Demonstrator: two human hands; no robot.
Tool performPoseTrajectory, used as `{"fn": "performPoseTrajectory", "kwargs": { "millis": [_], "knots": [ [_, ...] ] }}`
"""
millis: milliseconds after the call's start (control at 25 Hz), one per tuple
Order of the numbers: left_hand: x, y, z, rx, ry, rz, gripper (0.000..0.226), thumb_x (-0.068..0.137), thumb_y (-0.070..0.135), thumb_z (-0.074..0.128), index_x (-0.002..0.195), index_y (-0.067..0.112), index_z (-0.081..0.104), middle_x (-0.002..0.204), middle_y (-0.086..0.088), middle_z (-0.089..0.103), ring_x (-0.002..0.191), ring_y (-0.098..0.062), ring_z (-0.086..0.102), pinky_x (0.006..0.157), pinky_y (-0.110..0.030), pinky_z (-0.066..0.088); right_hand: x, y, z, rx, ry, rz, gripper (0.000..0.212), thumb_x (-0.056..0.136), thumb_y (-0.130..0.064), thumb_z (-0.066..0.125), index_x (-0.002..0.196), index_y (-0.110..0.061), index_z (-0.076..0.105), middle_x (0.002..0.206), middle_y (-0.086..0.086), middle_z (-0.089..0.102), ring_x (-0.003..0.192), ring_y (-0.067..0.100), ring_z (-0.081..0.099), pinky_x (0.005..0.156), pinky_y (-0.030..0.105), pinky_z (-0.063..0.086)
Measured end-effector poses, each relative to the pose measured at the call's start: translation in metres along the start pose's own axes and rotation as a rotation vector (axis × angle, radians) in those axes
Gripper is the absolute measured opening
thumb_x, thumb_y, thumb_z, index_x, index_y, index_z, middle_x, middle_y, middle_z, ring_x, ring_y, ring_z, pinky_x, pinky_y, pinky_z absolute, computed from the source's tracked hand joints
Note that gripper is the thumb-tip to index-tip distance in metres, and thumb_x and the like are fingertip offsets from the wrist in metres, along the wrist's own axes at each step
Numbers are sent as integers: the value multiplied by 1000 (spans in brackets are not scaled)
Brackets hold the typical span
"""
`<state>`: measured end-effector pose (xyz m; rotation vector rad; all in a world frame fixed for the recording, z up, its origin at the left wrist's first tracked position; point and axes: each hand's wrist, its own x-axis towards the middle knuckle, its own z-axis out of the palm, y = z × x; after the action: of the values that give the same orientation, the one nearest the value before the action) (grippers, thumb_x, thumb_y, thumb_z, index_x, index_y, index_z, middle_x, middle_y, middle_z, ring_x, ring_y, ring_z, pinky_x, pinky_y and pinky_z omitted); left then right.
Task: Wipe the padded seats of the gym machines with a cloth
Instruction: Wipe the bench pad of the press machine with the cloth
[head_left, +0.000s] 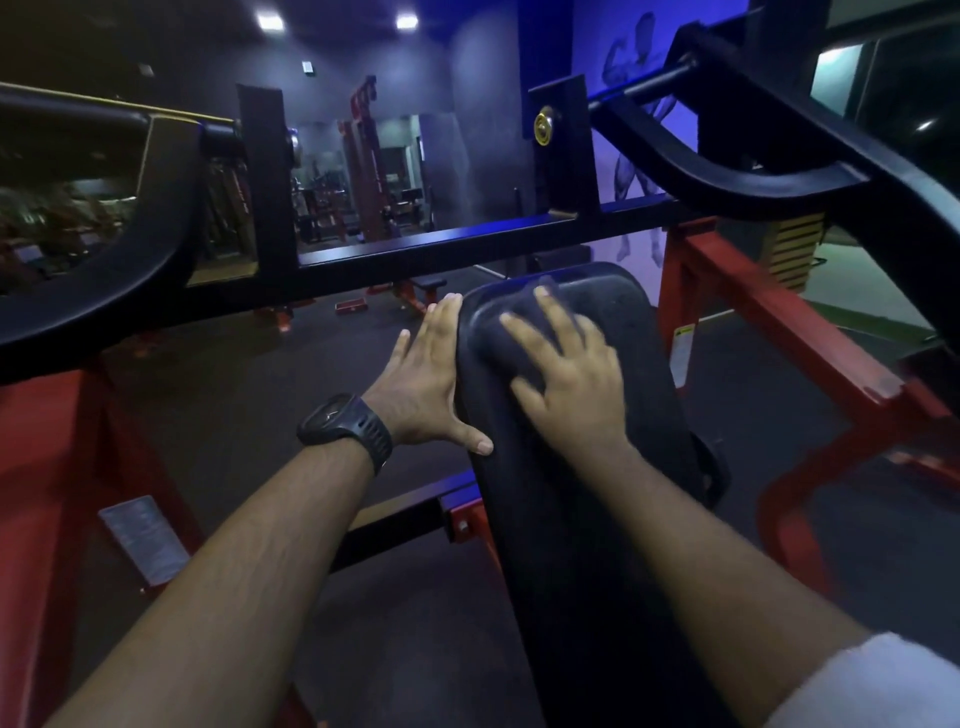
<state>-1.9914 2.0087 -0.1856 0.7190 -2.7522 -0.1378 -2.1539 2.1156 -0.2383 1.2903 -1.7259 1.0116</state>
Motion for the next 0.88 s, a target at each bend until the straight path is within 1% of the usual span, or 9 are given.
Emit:
{"fn": "performPoseTrajectory", "kwargs": {
  "millis": [80, 120, 240, 280, 400, 440, 560, 720, 880],
  "knots": [
    [0, 1, 0, -3, 6, -4, 168, 50, 66, 91, 154, 18, -31, 165, 5, -29, 151, -12, -26, 122, -44, -15, -9, -31, 0, 122, 56, 498, 67, 78, -34, 60, 144, -39, 48, 161, -1, 35, 125, 36, 48, 91, 54, 49],
    [0, 2, 1, -7, 15, -9, 167, 50, 65, 92, 154, 18, -30, 166, 5, -27, 152, -12, -24, 124, -45, -13, -24, -46, 5, 87, 55, 434, 67, 79, -34, 61, 145, -39, 48, 160, 0, 36, 126, 38, 48, 92, 54, 48],
    [-1, 2, 0, -17, 20, -1, 167, 49, 62, 93, 155, 18, -29, 167, 5, -24, 154, -13, -18, 125, -46, -9, -42, -11, -2, -6, -29, -299, 59, 83, -40, 62, 141, -39, 54, 156, 3, 44, 120, 40, 54, 87, 50, 50],
    [-1, 3, -1, -15, 22, 6, 168, 48, 62, 93, 155, 17, -28, 167, 4, -23, 154, -14, -16, 125, -44, -10, -34, 4, -5, 5, -27, -227, 60, 81, -38, 61, 141, -40, 53, 157, 2, 43, 121, 39, 53, 87, 50, 50],
    [-1, 5, -3, -24, 31, 13, 169, 47, 62, 94, 155, 17, -27, 168, 1, -19, 155, -17, -12, 123, -42, -9, -33, -34, -7, 177, 37, 687, 70, 80, -33, 63, 147, -41, 46, 162, -3, 32, 129, 36, 45, 97, 56, 46],
    [-1, 6, -4, -22, 39, 14, 169, 46, 63, 94, 156, 17, -26, 168, 0, -17, 155, -17, -10, 124, -44, -7, -46, -54, -1, 117, 44, 658, 71, 80, -33, 64, 148, -41, 45, 162, -1, 32, 129, 38, 45, 96, 56, 45],
    [-1, 5, -3, -17, 59, 25, 167, 46, 63, 94, 156, 15, -23, 168, -1, -12, 156, -18, -4, 126, -52, -3, -71, -34, -1, 19, -43, -65, 62, 81, -37, 62, 143, -37, 54, 159, 1, 40, 122, 37, 51, 88, 49, 46],
    [-2, 3, -1, -7, 39, 24, 168, 48, 64, 93, 155, 15, -27, 167, 1, -22, 154, -16, -15, 124, -44, -9, -38, -57, -7, 260, 94, 819, 67, 78, -37, 55, 145, -40, 49, 161, -3, 34, 129, 36, 46, 98, 57, 45],
    [0, 1, -1, -26, 47, 38, 167, 49, 59, 95, 156, 15, -25, 168, 0, -19, 156, -18, -12, 126, -48, -6, -62, -26, -3, -4, -44, -134, 63, 79, -40, 58, 142, -41, 52, 158, 0, 41, 125, 38, 50, 93, 51, 44]
  ]
}}
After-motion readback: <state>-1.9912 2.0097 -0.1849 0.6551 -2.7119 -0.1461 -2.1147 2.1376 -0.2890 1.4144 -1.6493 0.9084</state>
